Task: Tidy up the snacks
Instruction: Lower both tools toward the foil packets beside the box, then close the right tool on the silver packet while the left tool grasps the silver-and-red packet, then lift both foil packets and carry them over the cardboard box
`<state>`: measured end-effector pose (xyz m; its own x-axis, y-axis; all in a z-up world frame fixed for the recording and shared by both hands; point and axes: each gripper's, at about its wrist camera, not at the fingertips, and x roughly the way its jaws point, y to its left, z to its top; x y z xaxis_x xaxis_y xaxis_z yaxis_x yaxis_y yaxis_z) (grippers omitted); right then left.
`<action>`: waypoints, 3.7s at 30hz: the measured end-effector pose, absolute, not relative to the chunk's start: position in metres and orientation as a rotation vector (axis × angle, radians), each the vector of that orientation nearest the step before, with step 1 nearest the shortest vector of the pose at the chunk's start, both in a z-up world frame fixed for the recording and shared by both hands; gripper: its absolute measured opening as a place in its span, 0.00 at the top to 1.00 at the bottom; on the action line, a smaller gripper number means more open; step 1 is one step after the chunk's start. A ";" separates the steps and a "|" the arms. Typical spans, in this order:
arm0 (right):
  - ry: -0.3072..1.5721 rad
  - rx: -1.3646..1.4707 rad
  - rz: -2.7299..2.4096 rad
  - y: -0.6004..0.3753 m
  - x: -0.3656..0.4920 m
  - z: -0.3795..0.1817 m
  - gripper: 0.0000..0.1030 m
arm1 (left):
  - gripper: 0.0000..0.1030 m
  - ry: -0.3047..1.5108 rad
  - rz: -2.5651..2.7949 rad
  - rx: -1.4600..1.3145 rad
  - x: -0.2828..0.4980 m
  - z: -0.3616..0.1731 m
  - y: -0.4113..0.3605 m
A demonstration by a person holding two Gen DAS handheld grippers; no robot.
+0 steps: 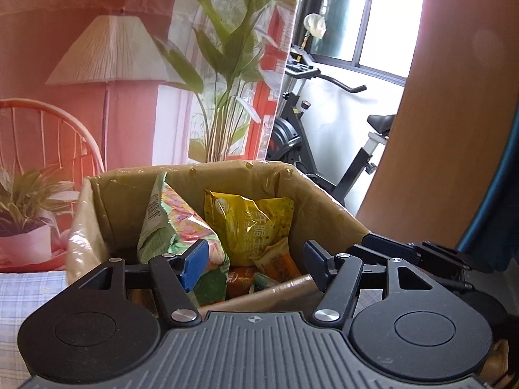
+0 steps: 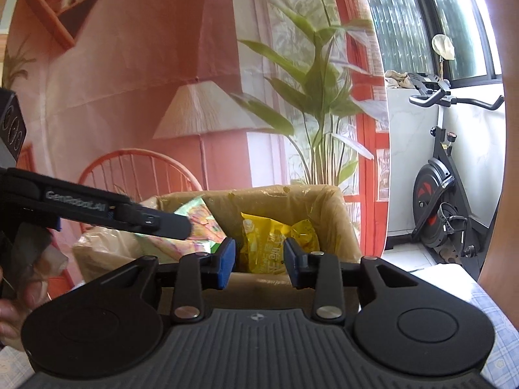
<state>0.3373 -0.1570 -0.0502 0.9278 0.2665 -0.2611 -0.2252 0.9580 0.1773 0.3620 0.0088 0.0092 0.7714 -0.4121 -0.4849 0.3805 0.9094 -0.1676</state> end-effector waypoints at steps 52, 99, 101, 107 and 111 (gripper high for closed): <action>0.829 0.070 0.243 -0.093 0.274 -0.207 0.35 | 0.35 0.791 -0.347 -0.118 0.262 -0.133 0.078; 0.629 0.183 0.225 -0.143 0.261 -0.215 0.57 | 0.37 0.828 -0.477 0.118 0.311 -0.184 0.027; 0.630 0.184 0.228 -0.143 0.262 -0.216 0.57 | 0.38 0.815 -0.477 0.147 0.308 -0.185 0.025; 0.639 0.197 0.232 -0.145 0.264 -0.217 0.57 | 0.53 0.806 -0.443 0.117 0.307 -0.185 0.032; 0.639 0.197 0.235 -0.145 0.264 -0.217 0.57 | 0.56 0.806 -0.408 0.095 0.301 -0.184 0.030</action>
<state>0.2638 -0.1446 -0.2169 0.7780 0.2761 -0.5643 -0.1558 0.9550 0.2526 0.3008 0.0304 -0.1840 0.6195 -0.3185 -0.7175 0.3901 0.9181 -0.0707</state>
